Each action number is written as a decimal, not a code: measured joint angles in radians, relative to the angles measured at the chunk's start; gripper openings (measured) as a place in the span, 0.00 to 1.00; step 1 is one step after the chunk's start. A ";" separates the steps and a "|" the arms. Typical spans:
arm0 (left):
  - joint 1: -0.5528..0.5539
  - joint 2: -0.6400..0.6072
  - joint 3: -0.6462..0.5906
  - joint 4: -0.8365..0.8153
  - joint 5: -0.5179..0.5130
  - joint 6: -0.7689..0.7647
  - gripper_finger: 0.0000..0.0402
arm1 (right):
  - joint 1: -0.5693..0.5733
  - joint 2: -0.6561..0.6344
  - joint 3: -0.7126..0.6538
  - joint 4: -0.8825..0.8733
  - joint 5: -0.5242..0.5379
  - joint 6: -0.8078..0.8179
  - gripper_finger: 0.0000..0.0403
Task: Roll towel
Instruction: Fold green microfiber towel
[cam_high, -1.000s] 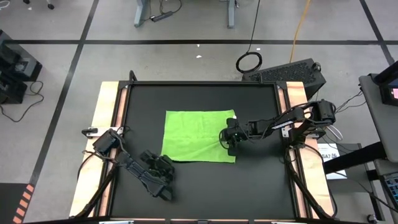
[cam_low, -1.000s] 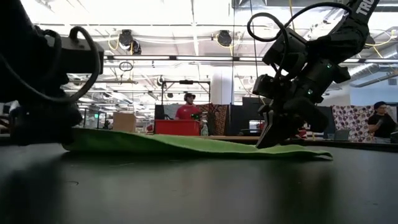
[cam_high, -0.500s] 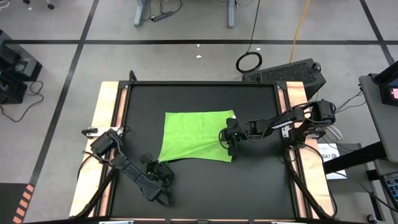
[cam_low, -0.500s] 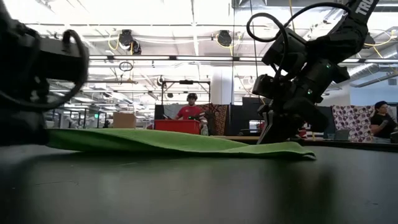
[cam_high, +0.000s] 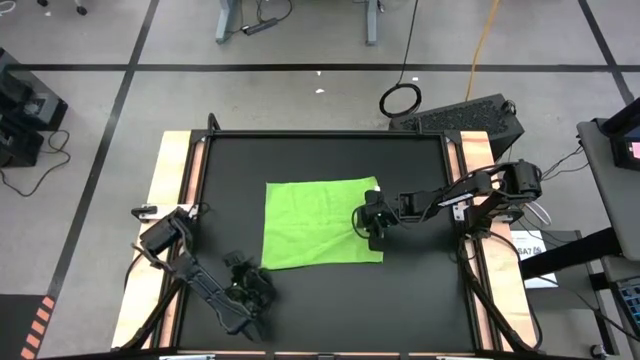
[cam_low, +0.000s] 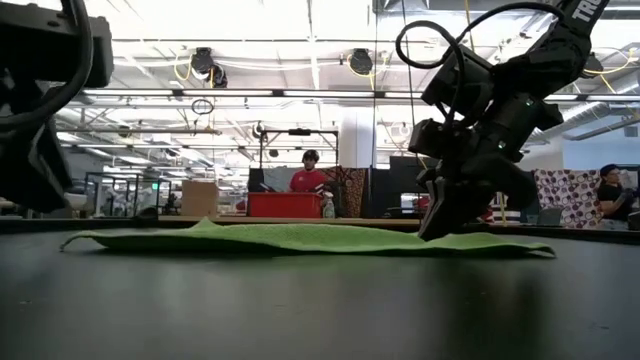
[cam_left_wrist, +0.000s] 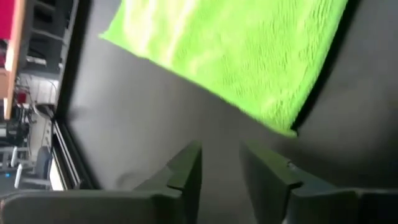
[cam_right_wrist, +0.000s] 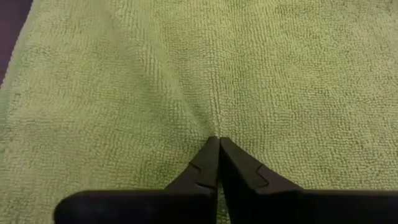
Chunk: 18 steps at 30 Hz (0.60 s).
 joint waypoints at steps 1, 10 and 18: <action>0.005 0.000 0.000 0.000 -0.027 -0.002 0.33 | 0.000 0.000 0.000 0.000 -0.001 -0.003 0.04; 0.085 0.000 -0.005 0.035 -0.174 0.081 0.41 | 0.004 -0.124 -0.010 -0.116 -0.017 -0.008 0.28; 0.172 0.000 -0.063 0.183 -0.242 0.258 0.41 | 0.052 -0.341 -0.009 -0.278 -0.047 -0.005 0.48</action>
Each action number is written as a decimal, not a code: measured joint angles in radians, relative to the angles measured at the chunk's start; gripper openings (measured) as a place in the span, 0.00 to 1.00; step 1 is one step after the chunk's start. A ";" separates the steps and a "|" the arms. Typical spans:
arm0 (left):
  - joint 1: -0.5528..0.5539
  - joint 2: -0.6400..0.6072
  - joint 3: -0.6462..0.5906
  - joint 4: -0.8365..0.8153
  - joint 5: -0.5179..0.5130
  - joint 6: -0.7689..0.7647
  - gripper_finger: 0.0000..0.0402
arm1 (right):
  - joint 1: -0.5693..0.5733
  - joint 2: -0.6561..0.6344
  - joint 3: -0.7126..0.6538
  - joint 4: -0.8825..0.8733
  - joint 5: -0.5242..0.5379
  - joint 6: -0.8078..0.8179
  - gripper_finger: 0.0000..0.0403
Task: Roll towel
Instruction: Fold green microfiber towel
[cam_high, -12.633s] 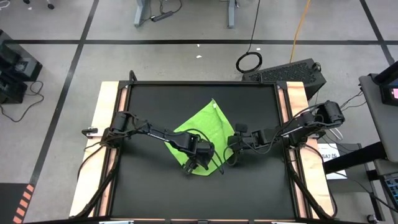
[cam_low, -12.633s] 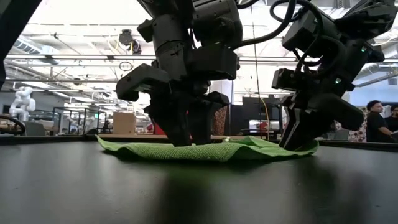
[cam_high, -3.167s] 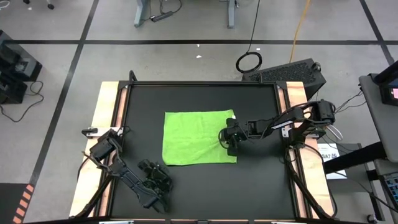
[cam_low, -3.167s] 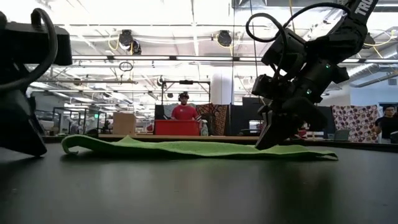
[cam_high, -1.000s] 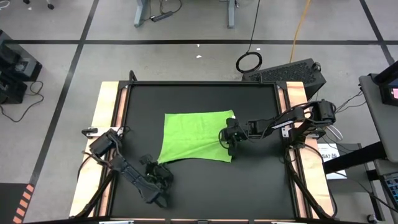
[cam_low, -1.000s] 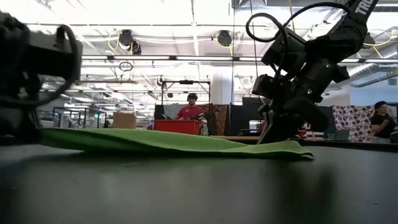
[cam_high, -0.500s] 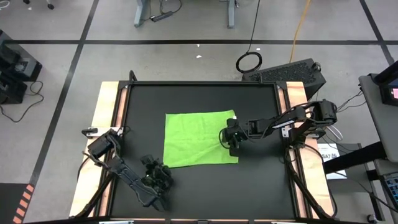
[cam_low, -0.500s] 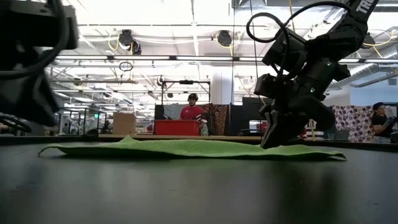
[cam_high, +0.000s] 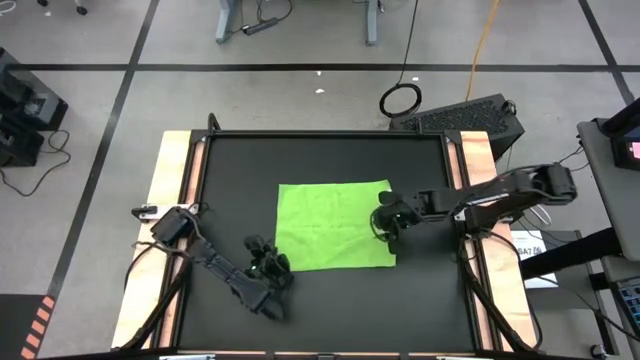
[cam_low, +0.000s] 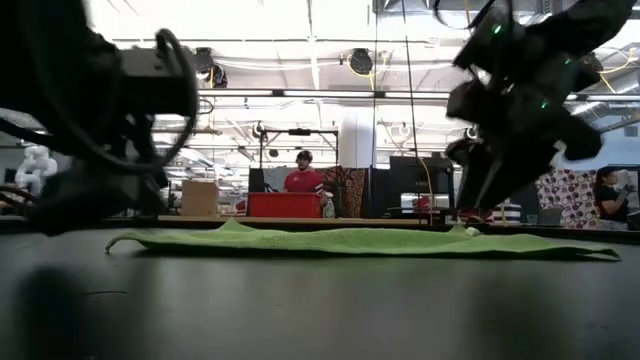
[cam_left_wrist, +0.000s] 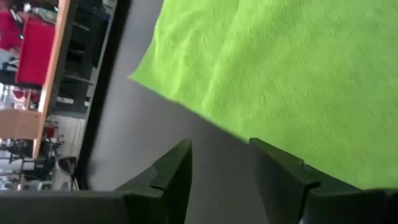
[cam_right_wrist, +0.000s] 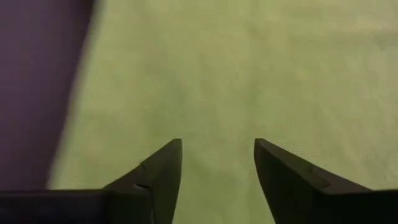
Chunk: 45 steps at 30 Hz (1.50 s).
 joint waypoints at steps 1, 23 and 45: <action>0.012 0.000 -0.004 0.020 -0.014 0.022 0.41 | 0.013 -0.021 0.000 0.007 -0.019 0.002 0.49; 0.204 -0.006 -0.059 0.342 0.027 0.483 0.41 | 0.375 0.149 0.004 0.029 -0.011 0.290 0.38; 0.227 -0.077 -0.095 0.436 0.098 0.667 0.41 | 0.549 0.085 0.004 -0.010 0.071 0.477 0.35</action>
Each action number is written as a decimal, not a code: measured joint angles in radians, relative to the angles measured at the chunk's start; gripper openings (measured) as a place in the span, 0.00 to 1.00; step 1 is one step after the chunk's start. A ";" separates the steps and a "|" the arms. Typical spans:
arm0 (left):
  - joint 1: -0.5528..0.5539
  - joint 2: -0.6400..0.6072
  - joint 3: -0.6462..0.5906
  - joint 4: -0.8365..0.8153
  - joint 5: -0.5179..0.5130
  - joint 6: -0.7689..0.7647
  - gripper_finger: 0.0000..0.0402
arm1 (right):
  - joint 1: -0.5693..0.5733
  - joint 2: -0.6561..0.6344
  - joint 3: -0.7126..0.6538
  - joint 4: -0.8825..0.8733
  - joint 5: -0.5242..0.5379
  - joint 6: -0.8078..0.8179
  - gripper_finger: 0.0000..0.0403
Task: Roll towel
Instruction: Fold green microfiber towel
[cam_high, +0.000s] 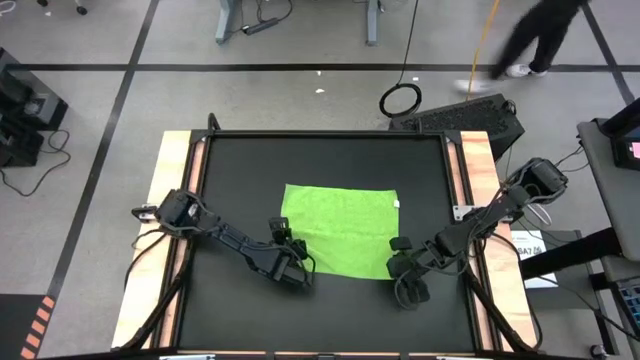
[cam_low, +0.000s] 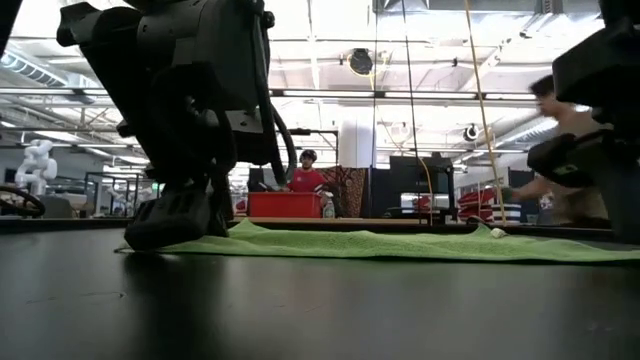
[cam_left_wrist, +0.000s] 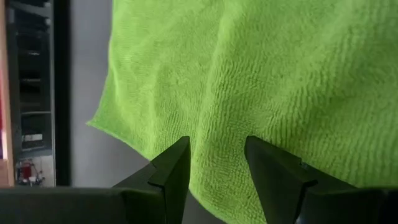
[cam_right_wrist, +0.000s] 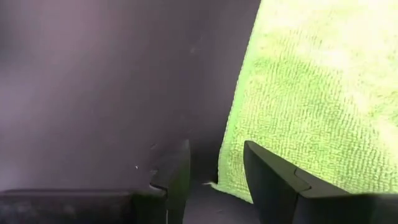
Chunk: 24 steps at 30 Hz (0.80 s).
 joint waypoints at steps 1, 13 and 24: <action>-0.002 -0.017 0.000 0.005 0.017 0.013 0.41 | 0.000 -0.008 0.000 0.000 0.005 0.000 0.35; -0.110 -0.163 -0.029 0.021 0.093 0.067 0.41 | 0.060 -0.052 0.000 -0.044 0.108 0.004 0.35; -0.237 -0.163 -0.156 0.181 0.082 0.089 0.41 | 0.179 -0.052 0.000 -0.098 0.300 0.057 0.35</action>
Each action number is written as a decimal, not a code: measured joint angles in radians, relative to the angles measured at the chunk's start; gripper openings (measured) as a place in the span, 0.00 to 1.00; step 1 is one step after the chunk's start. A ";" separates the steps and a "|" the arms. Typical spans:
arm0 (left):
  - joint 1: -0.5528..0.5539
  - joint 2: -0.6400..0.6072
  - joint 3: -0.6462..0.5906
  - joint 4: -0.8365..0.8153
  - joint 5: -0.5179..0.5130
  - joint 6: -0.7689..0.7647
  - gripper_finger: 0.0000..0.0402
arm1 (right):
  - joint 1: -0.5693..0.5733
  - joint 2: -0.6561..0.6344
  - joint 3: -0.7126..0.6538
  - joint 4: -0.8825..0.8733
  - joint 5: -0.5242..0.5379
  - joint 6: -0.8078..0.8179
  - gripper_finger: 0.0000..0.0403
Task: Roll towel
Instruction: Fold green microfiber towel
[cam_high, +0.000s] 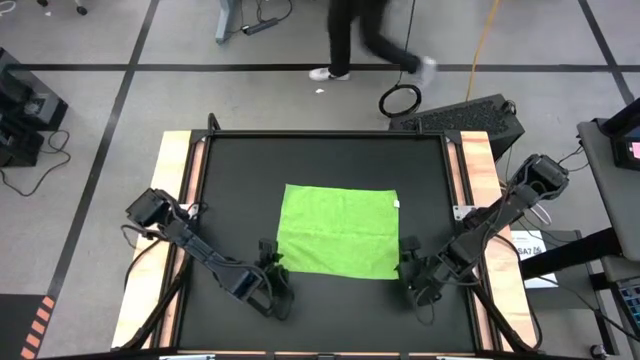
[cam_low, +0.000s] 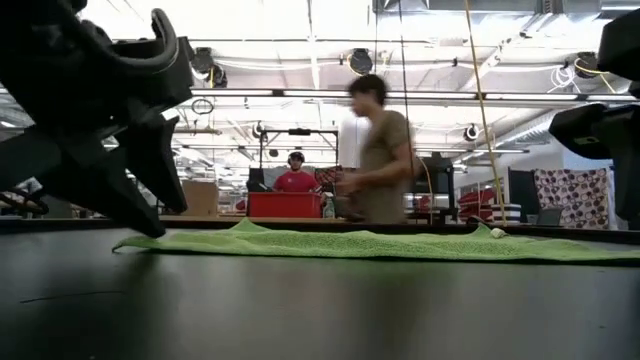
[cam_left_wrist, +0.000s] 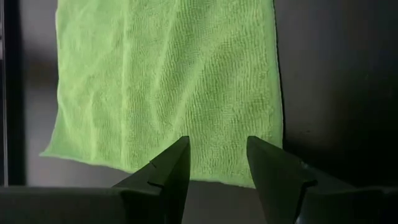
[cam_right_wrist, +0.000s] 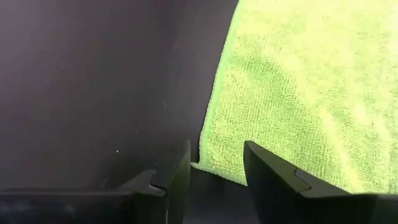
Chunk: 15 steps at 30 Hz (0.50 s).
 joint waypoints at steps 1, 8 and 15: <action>-0.004 -0.001 -0.006 -0.001 0.000 0.002 0.41 | 0.009 0.000 0.000 0.000 0.014 0.008 0.35; -0.032 -0.001 -0.016 -0.009 0.003 0.020 0.41 | 0.048 0.000 0.000 0.019 0.092 0.055 0.35; -0.079 -0.034 -0.015 0.002 -0.029 -0.024 0.41 | 0.065 0.000 0.001 0.025 0.146 0.088 0.35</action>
